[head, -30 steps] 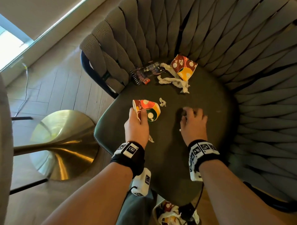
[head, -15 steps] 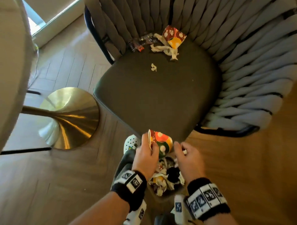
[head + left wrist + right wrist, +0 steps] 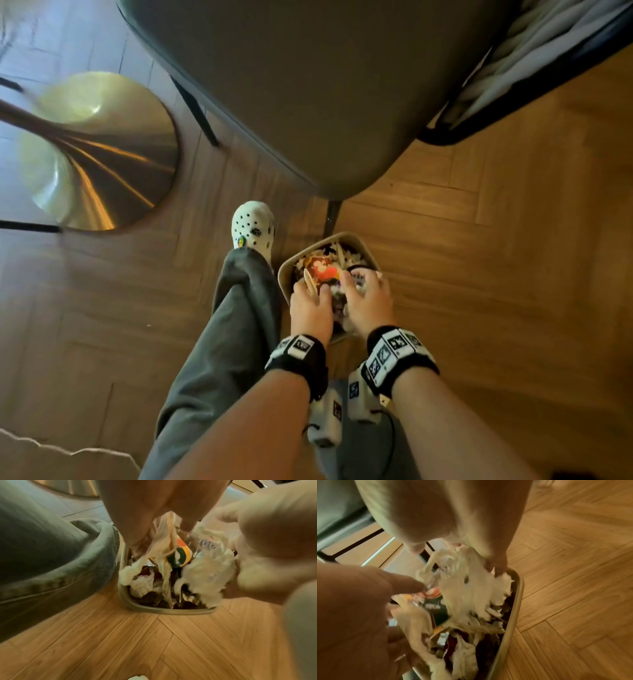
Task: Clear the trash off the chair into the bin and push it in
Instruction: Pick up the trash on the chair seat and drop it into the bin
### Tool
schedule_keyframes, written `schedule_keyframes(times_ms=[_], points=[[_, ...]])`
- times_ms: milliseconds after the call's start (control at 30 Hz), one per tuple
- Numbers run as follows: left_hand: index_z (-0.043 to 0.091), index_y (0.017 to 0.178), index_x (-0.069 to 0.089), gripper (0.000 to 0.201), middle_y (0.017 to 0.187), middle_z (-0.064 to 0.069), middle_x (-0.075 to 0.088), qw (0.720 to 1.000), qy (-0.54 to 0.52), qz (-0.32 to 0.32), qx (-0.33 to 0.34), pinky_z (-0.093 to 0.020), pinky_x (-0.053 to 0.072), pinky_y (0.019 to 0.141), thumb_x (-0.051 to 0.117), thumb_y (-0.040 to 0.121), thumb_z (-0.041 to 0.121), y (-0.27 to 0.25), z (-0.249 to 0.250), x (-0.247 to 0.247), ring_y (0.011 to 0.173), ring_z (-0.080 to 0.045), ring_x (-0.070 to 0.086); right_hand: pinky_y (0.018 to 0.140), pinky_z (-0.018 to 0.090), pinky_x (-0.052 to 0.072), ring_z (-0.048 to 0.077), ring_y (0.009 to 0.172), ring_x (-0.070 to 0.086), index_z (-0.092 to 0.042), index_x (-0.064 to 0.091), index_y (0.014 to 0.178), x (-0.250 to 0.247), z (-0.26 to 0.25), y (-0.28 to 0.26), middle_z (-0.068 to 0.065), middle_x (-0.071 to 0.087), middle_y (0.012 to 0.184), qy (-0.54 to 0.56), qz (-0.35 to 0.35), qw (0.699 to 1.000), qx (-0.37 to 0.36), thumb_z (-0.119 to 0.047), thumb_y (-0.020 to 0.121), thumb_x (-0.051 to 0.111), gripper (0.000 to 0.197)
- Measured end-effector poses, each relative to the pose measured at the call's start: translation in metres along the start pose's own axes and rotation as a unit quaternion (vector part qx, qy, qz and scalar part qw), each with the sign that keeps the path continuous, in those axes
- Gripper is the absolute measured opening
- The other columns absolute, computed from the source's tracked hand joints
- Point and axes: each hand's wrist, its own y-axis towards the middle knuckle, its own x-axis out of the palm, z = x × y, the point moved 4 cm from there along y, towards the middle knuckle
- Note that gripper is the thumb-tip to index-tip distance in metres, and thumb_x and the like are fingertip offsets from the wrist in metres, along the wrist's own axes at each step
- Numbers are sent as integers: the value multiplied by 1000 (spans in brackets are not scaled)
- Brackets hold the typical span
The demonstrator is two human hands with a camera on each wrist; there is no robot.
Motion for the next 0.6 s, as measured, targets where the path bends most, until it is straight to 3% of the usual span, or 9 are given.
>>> schedule_keyframes(times_ms=[33,100,167,300,400,467,600], points=[[16,143,40,58,139,-13,52,1000,28,-3,-5,-47,40,107,57,95,43,5,-2,1,129,-34,48,88,17,41,22,120,49,-30,59,124,0,-1,1,3,45,132,9,-7,1000,0,-58,96,47,41],[19,152,31,71,148,-14,43,997,82,-7,-8,-48,35,113,59,93,47,9,-3,-4,136,-35,40,103,35,43,23,126,49,-36,61,123,-3,-4,2,3,48,135,35,-7,999,-15,-57,98,44,37],[23,156,24,79,153,-13,36,996,93,-15,-1,-48,34,115,60,91,49,8,-2,-12,140,-34,37,107,46,44,22,126,50,-38,63,121,-10,-9,-1,1,52,135,40,5,999,-25,-54,99,40,36],[22,159,14,85,156,-13,33,994,110,-17,10,-45,34,116,60,92,48,2,4,-29,141,-31,37,99,35,40,17,125,51,-31,64,125,-29,-25,-7,-1,56,133,37,20,999,-29,-44,105,33,40],[20,156,25,75,152,-13,39,991,128,7,31,-43,36,114,59,94,43,-3,14,-44,138,-31,40,95,33,43,14,116,54,-29,64,123,-40,-37,-5,-2,59,128,26,40,998,-39,-41,106,32,38],[19,150,38,63,147,-14,44,987,150,16,50,-43,38,112,57,94,42,-7,26,-53,135,-32,42,98,38,48,15,113,57,-29,65,118,-47,-44,-4,-3,63,122,18,47,998,-33,-42,104,34,37],[20,129,58,37,122,-6,59,985,135,9,105,-32,46,95,53,97,38,-18,69,-77,115,-26,57,89,45,55,17,97,63,-28,66,105,-72,-73,-14,-6,66,102,33,76,996,-18,-49,101,38,35]])
